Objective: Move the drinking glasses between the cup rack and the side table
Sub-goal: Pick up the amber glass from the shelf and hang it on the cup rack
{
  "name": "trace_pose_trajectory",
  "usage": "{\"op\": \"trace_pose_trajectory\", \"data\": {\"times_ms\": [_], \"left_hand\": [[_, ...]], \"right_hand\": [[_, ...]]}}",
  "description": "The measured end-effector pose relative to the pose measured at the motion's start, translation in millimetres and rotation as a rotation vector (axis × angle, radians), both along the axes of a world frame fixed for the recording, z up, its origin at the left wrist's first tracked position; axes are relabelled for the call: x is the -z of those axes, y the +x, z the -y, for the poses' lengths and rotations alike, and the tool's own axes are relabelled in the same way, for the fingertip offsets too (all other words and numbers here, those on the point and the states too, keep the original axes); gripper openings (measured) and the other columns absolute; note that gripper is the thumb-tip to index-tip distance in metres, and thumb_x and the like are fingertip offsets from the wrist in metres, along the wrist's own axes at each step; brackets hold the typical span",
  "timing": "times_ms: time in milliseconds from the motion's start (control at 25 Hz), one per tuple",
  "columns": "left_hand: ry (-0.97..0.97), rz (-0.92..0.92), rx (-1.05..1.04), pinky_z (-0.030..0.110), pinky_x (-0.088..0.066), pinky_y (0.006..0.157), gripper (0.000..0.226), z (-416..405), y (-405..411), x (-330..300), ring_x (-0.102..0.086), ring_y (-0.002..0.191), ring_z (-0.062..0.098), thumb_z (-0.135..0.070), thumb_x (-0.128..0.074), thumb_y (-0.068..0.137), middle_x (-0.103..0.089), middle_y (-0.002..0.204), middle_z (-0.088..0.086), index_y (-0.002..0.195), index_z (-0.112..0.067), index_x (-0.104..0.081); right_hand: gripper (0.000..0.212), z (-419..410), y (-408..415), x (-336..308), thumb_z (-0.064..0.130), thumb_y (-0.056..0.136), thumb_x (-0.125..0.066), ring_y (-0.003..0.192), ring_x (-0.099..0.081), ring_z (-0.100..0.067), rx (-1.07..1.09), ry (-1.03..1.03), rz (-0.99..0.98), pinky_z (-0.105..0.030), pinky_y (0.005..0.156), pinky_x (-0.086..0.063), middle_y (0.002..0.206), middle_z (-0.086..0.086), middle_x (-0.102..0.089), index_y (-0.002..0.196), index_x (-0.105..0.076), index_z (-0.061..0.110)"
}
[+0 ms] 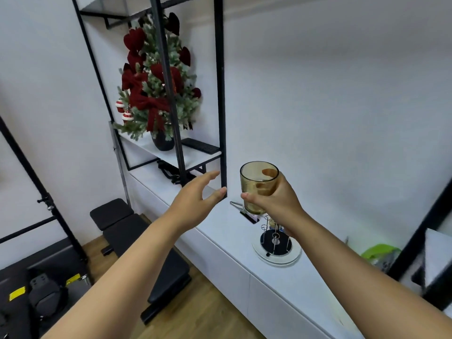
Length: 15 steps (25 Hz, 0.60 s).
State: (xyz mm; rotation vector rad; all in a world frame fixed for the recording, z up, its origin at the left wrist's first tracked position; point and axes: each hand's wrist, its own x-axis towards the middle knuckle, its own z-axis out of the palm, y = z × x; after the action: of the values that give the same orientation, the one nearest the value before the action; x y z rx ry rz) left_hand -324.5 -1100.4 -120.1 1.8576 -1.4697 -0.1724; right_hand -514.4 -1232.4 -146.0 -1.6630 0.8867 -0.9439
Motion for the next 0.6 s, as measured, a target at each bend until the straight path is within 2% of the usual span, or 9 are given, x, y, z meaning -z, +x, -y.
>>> {"op": "trace_pose_trajectory", "data": {"times_ms": [200, 280, 440, 600], "left_hand": [[0.017, -0.019, 0.013, 0.03, -0.038, 0.115, 0.058, 62, 28, 0, -0.046, 0.138, 0.002, -0.052, -0.059, 0.1, -0.051, 0.151, -0.018, 0.154, -0.034, -0.046], [0.014, -0.044, 0.016, 0.036, -0.041, 0.115, 0.057, 92, 36, -2, -0.049, 0.135, 0.002, -0.051, -0.06, 0.1, -0.053, 0.148, -0.019, 0.152, -0.034, -0.048], [-0.003, -0.079, 0.06, 0.035, -0.04, 0.116, 0.058, 158, 37, 1, -0.048, 0.136, 0.0, -0.05, -0.061, 0.1, -0.051, 0.15, -0.022, 0.154, -0.037, -0.044], [0.014, -0.089, 0.12, 0.028, -0.039, 0.113, 0.061, 213, 26, 14, -0.048, 0.135, -0.001, -0.051, -0.06, 0.099, -0.05, 0.151, -0.023, 0.155, -0.038, -0.041]], "right_hand": [[0.086, 57, 26, 5, 0.047, 0.056, -0.096, 0.108, -0.069, -0.009, -0.005, 0.006, 0.0, -0.029, 0.082, -0.058, 0.12, 0.009, -0.069, 0.129, -0.052, 0.038], [0.087, 87, 34, 5, 0.05, 0.054, -0.095, 0.111, -0.068, -0.009, -0.019, 0.006, -0.009, -0.027, 0.079, -0.057, 0.12, 0.009, -0.068, 0.128, -0.051, 0.041], [0.082, 147, 31, 11, 0.053, 0.053, -0.095, 0.112, -0.067, -0.006, 0.004, 0.017, -0.013, -0.037, 0.097, -0.056, 0.118, 0.013, -0.067, 0.121, -0.051, 0.048], [0.081, 185, 15, 27, 0.042, 0.061, -0.098, 0.111, -0.064, -0.004, 0.064, 0.028, -0.027, -0.041, 0.102, -0.054, 0.118, 0.016, -0.066, 0.127, -0.051, 0.042]]}}
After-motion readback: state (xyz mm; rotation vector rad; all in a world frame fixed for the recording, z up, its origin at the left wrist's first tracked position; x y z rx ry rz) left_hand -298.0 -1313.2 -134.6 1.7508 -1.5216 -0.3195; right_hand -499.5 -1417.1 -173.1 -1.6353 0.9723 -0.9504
